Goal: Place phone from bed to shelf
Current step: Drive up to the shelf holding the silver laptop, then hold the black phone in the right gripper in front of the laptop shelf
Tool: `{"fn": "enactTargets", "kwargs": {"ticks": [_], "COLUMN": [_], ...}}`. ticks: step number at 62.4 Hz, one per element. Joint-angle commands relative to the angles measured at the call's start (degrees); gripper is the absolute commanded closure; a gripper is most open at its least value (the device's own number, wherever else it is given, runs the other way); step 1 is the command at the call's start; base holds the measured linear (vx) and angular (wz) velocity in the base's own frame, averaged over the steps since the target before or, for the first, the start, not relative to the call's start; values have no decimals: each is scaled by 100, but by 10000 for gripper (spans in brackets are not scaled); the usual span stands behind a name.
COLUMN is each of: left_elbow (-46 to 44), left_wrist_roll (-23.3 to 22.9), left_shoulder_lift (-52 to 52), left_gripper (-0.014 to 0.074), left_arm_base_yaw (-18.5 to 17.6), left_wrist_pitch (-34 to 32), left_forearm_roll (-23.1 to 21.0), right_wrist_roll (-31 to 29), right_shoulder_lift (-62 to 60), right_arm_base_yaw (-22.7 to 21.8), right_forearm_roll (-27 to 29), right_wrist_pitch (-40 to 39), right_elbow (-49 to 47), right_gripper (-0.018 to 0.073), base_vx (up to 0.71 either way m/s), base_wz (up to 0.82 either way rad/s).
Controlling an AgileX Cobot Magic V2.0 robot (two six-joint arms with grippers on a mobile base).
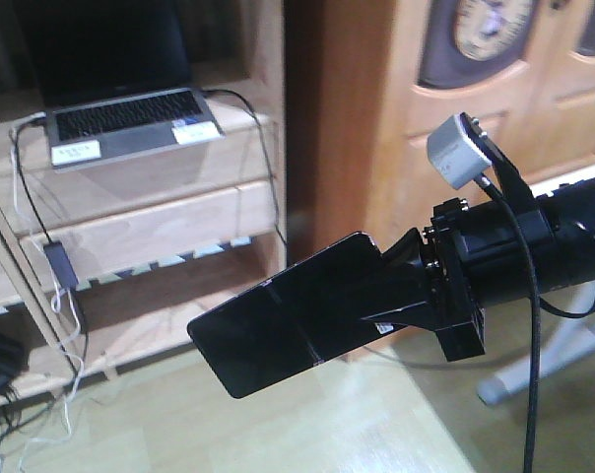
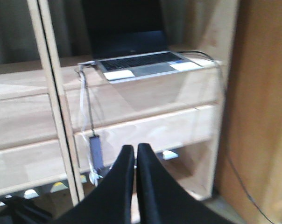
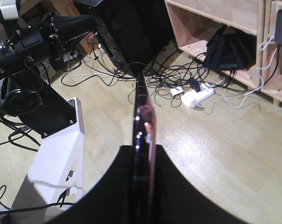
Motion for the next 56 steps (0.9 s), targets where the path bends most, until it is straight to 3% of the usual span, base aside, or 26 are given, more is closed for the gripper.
{"fn": "enactTargets", "kwargs": {"ticks": [1, 56], "left_elbow": [41, 41], "left_wrist_roll": [0, 0], "left_shoulder_lift": [-48, -48], "left_gripper": [595, 595], "left_arm_base_yaw": [2, 2], "left_wrist_pitch": [-399, -399], "left_forearm_roll": [-53, -53], "right_wrist_roll": [-68, -68], "right_shoulder_lift": [-179, -179], "right_arm_base_yaw": [-8, -8], "right_forearm_roll": [472, 472], "right_wrist_pitch": [371, 371], "right_elbow": [-149, -149], "right_gripper": [561, 561], "base_vx": [37, 34], "base_wz": [22, 31]}}
